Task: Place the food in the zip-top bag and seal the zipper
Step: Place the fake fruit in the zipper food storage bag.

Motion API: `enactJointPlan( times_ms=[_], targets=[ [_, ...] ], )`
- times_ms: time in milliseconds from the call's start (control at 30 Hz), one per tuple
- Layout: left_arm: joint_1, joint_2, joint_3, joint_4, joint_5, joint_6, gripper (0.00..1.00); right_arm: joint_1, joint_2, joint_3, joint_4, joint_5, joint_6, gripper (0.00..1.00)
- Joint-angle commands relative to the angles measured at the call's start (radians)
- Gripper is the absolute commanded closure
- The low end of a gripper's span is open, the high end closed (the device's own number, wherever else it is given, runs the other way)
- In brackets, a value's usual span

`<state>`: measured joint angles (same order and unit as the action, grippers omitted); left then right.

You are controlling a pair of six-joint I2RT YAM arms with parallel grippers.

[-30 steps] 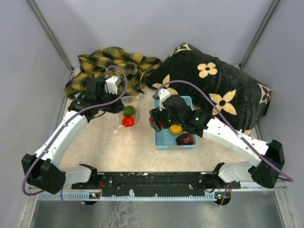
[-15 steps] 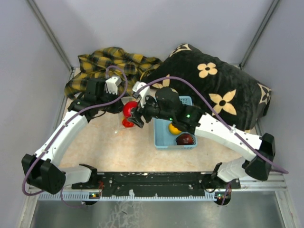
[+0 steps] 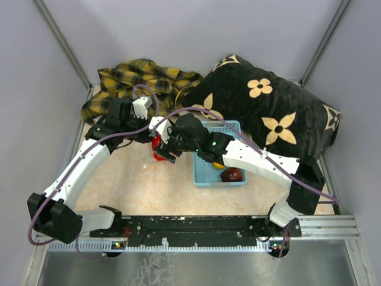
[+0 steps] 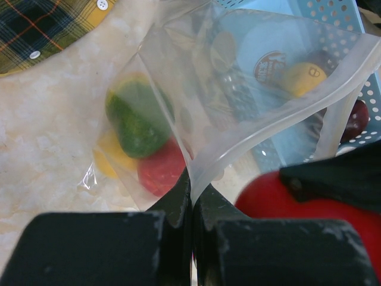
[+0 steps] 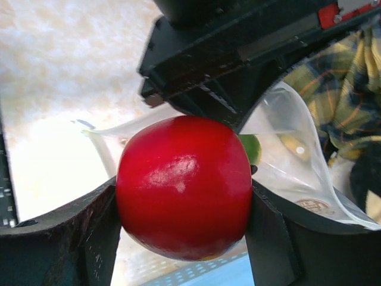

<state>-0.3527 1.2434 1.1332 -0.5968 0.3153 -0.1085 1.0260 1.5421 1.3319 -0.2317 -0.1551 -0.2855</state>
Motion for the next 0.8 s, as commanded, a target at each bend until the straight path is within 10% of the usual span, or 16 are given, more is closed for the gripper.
enactJointPlan(
  times_ms=[0, 767],
  targets=[
    [0.000, -0.025, -0.009, 0.035, 0.033, 0.001, 1.00, 0.006, 0.039, 0.054, 0.040, 0.191, -0.066, 0.43],
    [0.000, -0.026, -0.013, 0.045, 0.062, -0.007, 1.00, 0.006, 0.028, -0.058, 0.255, 0.367, -0.108, 0.09]
  ],
)
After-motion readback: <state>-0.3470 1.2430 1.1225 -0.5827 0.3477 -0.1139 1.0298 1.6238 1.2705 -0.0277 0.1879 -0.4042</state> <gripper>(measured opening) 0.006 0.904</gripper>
